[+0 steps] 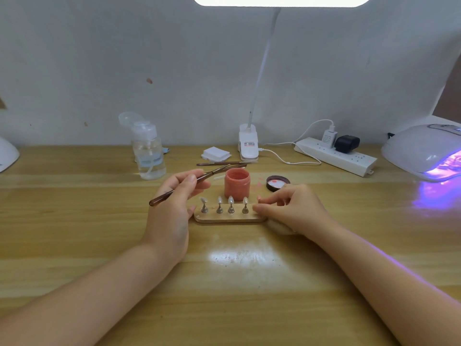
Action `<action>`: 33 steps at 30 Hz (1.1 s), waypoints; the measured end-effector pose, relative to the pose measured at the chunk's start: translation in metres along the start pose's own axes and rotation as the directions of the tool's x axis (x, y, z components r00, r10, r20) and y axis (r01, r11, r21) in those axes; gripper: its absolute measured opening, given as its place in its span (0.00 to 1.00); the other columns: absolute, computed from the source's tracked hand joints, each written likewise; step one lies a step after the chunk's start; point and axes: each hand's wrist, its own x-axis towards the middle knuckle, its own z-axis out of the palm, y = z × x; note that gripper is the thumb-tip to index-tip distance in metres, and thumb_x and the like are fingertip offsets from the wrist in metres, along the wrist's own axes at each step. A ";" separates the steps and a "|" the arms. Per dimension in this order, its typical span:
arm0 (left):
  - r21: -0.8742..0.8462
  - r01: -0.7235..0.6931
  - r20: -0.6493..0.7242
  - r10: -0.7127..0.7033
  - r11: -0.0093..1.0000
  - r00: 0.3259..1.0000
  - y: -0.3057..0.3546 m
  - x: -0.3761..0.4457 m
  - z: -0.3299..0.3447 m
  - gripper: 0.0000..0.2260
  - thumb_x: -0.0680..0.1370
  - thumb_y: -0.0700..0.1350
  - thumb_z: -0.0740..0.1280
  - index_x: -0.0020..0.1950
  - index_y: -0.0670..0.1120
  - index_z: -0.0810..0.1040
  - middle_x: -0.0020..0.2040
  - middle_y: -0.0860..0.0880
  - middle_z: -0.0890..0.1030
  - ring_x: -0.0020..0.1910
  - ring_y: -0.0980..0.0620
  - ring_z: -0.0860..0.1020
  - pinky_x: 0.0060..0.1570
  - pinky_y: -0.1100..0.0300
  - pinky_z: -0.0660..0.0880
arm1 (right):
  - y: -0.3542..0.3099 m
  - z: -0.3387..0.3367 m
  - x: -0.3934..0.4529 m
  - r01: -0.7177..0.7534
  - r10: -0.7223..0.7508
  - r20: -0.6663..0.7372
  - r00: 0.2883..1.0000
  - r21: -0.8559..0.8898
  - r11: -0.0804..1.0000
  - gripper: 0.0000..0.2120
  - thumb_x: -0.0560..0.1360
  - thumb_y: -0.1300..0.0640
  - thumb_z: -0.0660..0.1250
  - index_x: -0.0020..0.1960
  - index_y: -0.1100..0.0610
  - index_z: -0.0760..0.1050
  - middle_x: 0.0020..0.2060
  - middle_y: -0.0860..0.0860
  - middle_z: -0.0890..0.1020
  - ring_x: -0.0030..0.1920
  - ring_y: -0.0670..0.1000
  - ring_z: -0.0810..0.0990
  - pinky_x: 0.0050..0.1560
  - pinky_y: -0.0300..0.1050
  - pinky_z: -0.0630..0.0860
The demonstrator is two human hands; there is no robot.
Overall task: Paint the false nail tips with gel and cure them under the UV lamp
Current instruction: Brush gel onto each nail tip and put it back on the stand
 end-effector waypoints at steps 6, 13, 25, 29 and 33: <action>-0.015 -0.009 0.013 0.010 1.000 1.000 0.000 -0.001 0.000 0.11 0.81 0.44 0.61 0.46 0.53 0.82 0.44 0.53 0.84 0.55 0.53 0.80 0.66 0.40 0.67 | 0.001 -0.002 -0.002 0.097 -0.099 0.003 0.995 -0.230 0.968 0.26 0.57 0.35 0.78 0.50 0.46 0.82 0.34 0.42 0.73 0.38 0.40 0.72 0.35 0.31 0.64; -0.026 -0.008 0.076 0.010 1.000 0.997 -0.003 -0.004 0.000 0.15 0.81 0.44 0.61 0.42 0.54 0.84 0.43 0.54 0.84 0.51 0.54 0.81 0.66 0.39 0.66 | 0.002 -0.007 -0.012 0.219 -0.268 -0.089 0.959 -0.364 0.905 0.17 0.66 0.38 0.74 0.42 0.52 0.82 0.27 0.41 0.70 0.32 0.43 0.70 0.34 0.40 0.64; 0.033 -0.042 0.131 0.037 0.999 0.991 -0.005 -0.006 0.003 0.16 0.82 0.43 0.60 0.41 0.55 0.84 0.44 0.54 0.85 0.51 0.54 0.82 0.63 0.42 0.71 | -0.006 0.013 -0.009 0.101 -0.146 -0.066 0.987 -0.452 0.886 0.14 0.78 0.42 0.62 0.53 0.46 0.83 0.43 0.49 0.85 0.50 0.52 0.80 0.46 0.48 0.77; 0.165 -0.176 0.088 0.163 0.970 0.983 -0.003 -0.004 0.004 0.11 0.82 0.41 0.61 0.47 0.49 0.82 0.41 0.52 0.85 0.49 0.53 0.83 0.59 0.48 0.75 | -0.007 0.013 -0.010 0.126 -0.172 -0.058 0.983 -0.464 0.877 0.13 0.79 0.44 0.61 0.53 0.46 0.82 0.41 0.49 0.84 0.47 0.52 0.79 0.43 0.47 0.76; 0.328 -0.287 0.126 0.259 0.900 0.958 0.010 0.007 0.005 0.06 0.79 0.42 0.65 0.47 0.49 0.81 0.39 0.55 0.84 0.41 0.58 0.82 0.46 0.63 0.78 | -0.007 0.015 -0.011 0.210 -0.273 -0.051 0.961 -0.512 0.833 0.12 0.79 0.46 0.60 0.52 0.46 0.82 0.40 0.48 0.83 0.45 0.51 0.79 0.36 0.43 0.69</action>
